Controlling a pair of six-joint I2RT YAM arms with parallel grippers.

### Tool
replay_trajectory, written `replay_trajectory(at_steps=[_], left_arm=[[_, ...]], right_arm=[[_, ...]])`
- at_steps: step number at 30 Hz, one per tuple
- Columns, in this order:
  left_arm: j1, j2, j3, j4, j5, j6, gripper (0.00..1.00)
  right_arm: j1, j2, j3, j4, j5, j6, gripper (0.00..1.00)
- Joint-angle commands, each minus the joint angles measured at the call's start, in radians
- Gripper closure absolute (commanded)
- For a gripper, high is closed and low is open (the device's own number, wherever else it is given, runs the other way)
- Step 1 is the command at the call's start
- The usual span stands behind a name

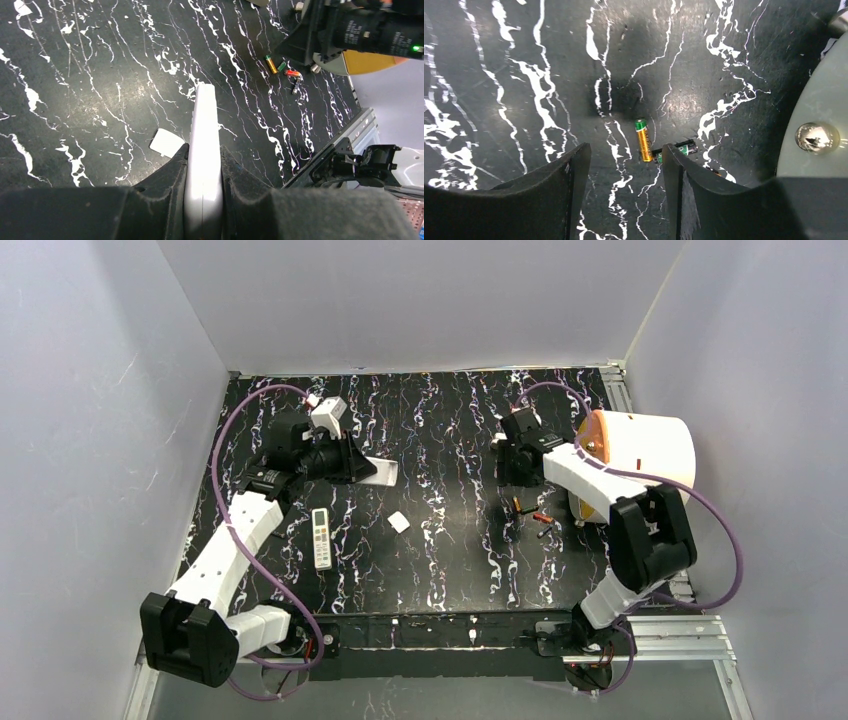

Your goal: Load the batteries into the remote control

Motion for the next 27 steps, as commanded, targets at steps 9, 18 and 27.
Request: replay_trajectory(at_steps=[9,18,27], left_arm=[[0.0,0.027,0.0,0.063,0.12,0.013,1.0],[0.0,0.021,-0.008,0.079,0.129,-0.002,1.0],[0.0,0.022,-0.011,0.077,0.142,-0.004,1.0]], right_arm=[[-0.018,0.158,0.033,-0.067,0.006,-0.056,0.52],[-0.023,0.189,0.025,-0.032,0.013,-0.066,0.58],[-0.036,0.219,0.021,-0.033,-0.029,-0.068,0.7]])
